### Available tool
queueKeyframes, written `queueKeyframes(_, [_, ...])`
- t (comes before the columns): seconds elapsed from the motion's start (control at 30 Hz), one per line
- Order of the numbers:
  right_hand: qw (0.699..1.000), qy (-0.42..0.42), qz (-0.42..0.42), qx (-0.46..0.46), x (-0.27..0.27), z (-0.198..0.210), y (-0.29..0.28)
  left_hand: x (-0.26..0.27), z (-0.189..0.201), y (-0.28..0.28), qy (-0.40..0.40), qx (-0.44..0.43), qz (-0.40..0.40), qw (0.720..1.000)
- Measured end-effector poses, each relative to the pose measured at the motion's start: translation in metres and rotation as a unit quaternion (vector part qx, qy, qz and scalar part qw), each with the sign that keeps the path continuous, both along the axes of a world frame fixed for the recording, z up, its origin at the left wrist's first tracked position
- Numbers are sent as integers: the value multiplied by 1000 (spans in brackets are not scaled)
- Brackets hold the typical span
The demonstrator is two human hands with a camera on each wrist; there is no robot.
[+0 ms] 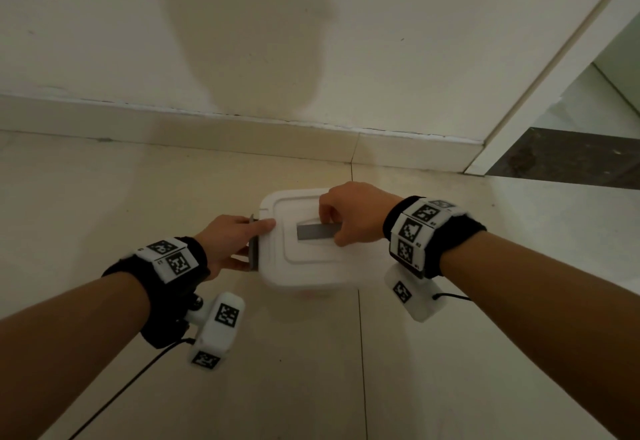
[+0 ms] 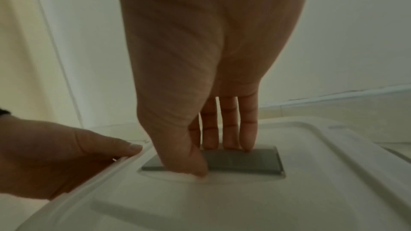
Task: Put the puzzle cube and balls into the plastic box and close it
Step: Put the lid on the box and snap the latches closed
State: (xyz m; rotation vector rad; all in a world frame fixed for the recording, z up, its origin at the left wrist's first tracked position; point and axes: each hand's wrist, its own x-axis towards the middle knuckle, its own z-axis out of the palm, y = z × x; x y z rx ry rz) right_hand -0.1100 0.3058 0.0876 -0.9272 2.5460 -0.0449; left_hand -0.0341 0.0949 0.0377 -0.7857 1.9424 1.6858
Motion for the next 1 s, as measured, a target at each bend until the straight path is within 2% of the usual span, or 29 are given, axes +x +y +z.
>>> queueKeyframes(0.13, [998,-16,-24,-52,-1,-2,11,0,2,3,19,-18,-12,1000])
queueKeyframes(0.4, [978,-13,-88,-187,7,-5,19,-9,1,-1,89,-162,-6,983])
queueKeyframes(0.5, [950,43,-188,-247,5,0,27,-8,3,-7,102,-210,-19,972])
queueKeyframes(0.57, [921,88,-283,-252,0,1,36,-9,6,-13,102,-228,-14,968])
queueKeyframes(0.63, [893,96,-369,-240,-3,2,47,-11,8,-19,102,-246,-10,964])
queueKeyframes(0.7, [873,62,-434,-215,-6,1,56,-12,10,-22,107,-281,-31,953])
queueKeyframes(0.83, [839,-78,-510,-176,-3,-6,62,-10,12,-20,114,-308,-37,944])
queueKeyframes(0.9, [818,-166,-521,-178,3,-6,62,-8,12,-17,110,-302,-29,946])
queueKeyframes(1.0, [820,-243,-497,-145,10,-7,62,-6,12,-14,111,-299,-33,947])
